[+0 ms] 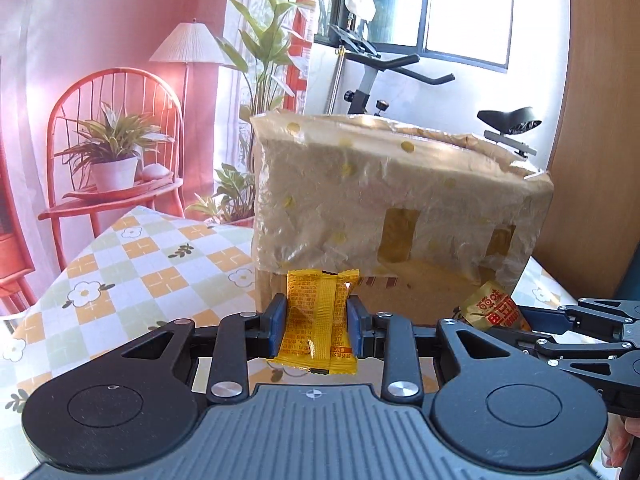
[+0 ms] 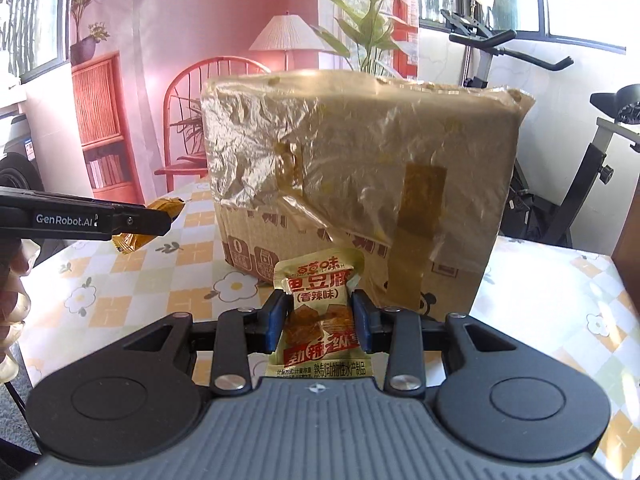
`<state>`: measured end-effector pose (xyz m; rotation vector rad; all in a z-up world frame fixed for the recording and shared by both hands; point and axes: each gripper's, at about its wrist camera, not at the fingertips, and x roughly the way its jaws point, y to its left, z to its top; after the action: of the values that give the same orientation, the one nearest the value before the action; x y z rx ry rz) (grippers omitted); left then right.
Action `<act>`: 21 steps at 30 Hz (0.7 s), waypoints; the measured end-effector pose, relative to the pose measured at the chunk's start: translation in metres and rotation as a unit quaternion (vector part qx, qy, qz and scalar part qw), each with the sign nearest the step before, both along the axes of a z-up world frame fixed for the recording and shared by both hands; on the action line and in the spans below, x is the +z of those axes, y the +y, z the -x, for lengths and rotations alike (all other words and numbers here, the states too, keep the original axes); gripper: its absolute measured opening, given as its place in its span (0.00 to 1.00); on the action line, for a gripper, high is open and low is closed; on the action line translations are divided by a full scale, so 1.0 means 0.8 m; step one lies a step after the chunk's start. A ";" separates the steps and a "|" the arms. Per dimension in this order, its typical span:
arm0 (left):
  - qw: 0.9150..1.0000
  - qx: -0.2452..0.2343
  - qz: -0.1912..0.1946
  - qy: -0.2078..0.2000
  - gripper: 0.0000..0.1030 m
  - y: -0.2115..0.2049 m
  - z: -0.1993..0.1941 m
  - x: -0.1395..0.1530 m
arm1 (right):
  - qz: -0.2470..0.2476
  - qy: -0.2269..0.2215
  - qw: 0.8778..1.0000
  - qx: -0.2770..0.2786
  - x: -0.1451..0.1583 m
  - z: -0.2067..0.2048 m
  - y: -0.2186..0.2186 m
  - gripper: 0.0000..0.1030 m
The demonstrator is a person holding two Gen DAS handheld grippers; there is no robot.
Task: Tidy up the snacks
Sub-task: 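Carry both packets over the lined box and open both tools to drop them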
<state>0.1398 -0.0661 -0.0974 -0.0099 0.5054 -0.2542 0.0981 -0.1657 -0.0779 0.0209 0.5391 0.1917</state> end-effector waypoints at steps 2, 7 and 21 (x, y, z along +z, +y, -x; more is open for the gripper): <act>1.000 0.002 0.009 -0.020 0.33 0.002 -0.001 0.025 | -0.004 -0.028 1.000 -0.004 0.019 0.002 -0.002 0.36; 0.998 -0.004 0.016 -0.064 0.33 -0.002 -0.003 0.079 | -0.021 -0.077 0.997 -0.002 0.062 0.006 -0.006 0.36; 0.995 -0.027 -0.012 -0.093 0.33 -0.064 -0.129 0.151 | 0.005 -0.089 0.995 -0.043 0.138 -0.118 -0.048 0.37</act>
<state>0.2429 -0.1172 0.0235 0.0512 0.3241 -0.2995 0.1921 -0.2042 0.0322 0.0172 0.3610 0.1054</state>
